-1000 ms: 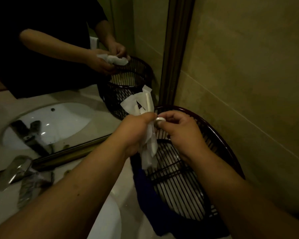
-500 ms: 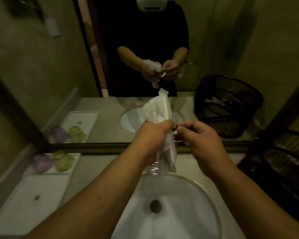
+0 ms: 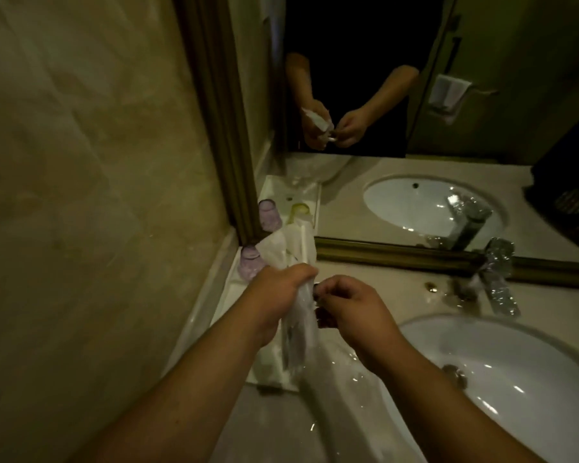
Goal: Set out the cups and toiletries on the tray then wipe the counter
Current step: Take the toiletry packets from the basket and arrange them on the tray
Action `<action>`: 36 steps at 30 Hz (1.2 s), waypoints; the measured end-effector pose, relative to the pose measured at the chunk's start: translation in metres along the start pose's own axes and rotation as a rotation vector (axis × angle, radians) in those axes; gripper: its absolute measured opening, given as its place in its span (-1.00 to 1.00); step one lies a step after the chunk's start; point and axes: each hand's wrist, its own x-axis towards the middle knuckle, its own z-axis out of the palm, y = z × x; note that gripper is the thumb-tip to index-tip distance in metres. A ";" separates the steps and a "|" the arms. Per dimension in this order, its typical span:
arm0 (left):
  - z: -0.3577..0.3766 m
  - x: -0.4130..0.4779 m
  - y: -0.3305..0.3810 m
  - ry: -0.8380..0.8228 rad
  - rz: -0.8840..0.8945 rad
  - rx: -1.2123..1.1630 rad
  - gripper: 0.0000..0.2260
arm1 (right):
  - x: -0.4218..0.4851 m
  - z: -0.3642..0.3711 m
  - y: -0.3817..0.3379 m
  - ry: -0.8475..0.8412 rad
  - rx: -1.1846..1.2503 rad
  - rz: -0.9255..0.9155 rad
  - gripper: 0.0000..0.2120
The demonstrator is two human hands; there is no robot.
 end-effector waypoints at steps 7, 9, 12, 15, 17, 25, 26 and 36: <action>-0.033 0.027 -0.046 -0.005 -0.097 0.050 -0.61 | 0.023 0.049 0.036 -0.189 0.060 0.144 -0.80; -0.037 0.035 -0.055 -0.057 -0.121 0.000 -0.52 | 0.030 0.049 0.047 -0.262 0.044 0.165 -0.80; -0.038 0.045 -0.062 -0.125 -0.171 -0.055 -0.26 | 0.038 0.051 0.059 -0.287 0.042 0.185 -0.83; -0.032 0.055 -0.066 -0.081 -0.143 -0.028 -0.11 | 0.048 0.056 0.069 -0.220 0.072 0.215 -0.66; -0.032 0.061 -0.070 -0.001 -0.161 -0.049 -0.14 | 0.054 0.059 0.074 -0.172 0.092 0.221 -0.70; -0.059 0.077 -0.098 0.019 -0.129 -0.064 -0.59 | 0.064 0.066 0.087 -0.100 0.143 0.186 -0.83; -0.062 0.077 -0.101 0.020 -0.125 -0.043 -0.57 | 0.064 0.066 0.088 -0.107 0.153 0.184 -0.82; -0.075 0.073 -0.099 -0.016 -0.290 -0.163 -0.56 | 0.069 0.063 0.102 -0.120 0.039 0.204 -0.83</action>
